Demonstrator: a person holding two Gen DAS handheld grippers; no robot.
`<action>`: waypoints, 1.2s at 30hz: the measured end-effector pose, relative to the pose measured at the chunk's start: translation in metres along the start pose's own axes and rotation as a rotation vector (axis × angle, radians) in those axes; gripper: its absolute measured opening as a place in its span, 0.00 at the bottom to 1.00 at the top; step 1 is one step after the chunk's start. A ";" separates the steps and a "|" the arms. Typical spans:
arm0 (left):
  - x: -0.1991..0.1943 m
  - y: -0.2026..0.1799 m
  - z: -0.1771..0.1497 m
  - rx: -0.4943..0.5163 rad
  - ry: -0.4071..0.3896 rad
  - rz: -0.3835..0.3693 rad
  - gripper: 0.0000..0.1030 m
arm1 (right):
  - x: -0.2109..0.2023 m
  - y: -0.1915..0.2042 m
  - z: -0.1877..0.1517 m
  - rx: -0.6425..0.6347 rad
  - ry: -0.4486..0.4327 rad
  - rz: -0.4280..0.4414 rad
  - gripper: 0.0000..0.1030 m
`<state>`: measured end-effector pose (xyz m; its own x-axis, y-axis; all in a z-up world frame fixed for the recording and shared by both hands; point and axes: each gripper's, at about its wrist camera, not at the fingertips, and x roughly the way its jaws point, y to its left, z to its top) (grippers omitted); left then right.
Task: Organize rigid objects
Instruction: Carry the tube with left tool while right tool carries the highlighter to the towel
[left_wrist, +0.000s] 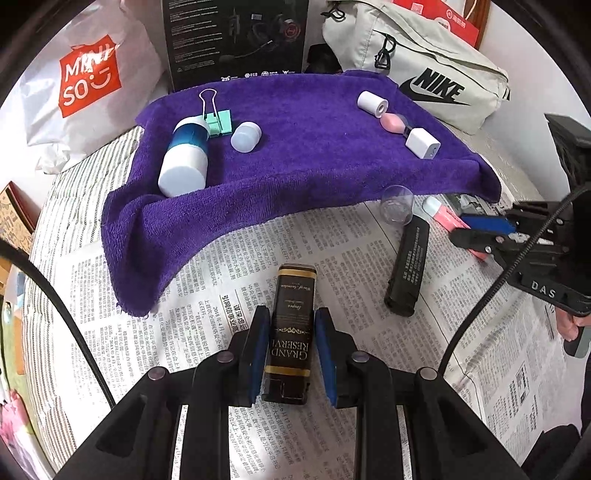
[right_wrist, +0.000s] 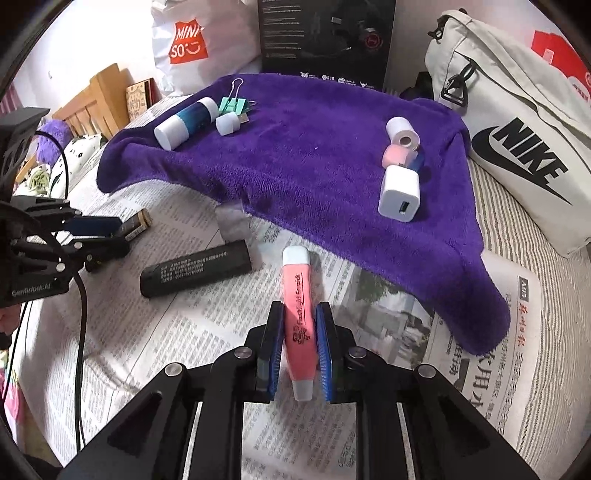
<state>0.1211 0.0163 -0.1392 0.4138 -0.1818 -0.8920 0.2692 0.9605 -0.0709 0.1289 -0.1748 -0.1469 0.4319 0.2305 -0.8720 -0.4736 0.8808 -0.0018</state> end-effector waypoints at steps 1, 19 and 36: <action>0.000 0.000 0.000 0.000 0.001 -0.001 0.23 | 0.000 0.000 0.000 0.000 -0.002 -0.001 0.17; -0.028 0.007 0.011 -0.051 -0.051 -0.043 0.22 | -0.033 -0.018 0.005 0.047 -0.021 0.030 0.16; -0.039 0.024 0.053 -0.068 -0.117 -0.058 0.22 | -0.040 -0.032 0.044 0.080 -0.077 0.040 0.16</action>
<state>0.1577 0.0356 -0.0827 0.4991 -0.2575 -0.8274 0.2376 0.9589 -0.1551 0.1602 -0.1946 -0.0904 0.4731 0.2942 -0.8304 -0.4298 0.8999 0.0739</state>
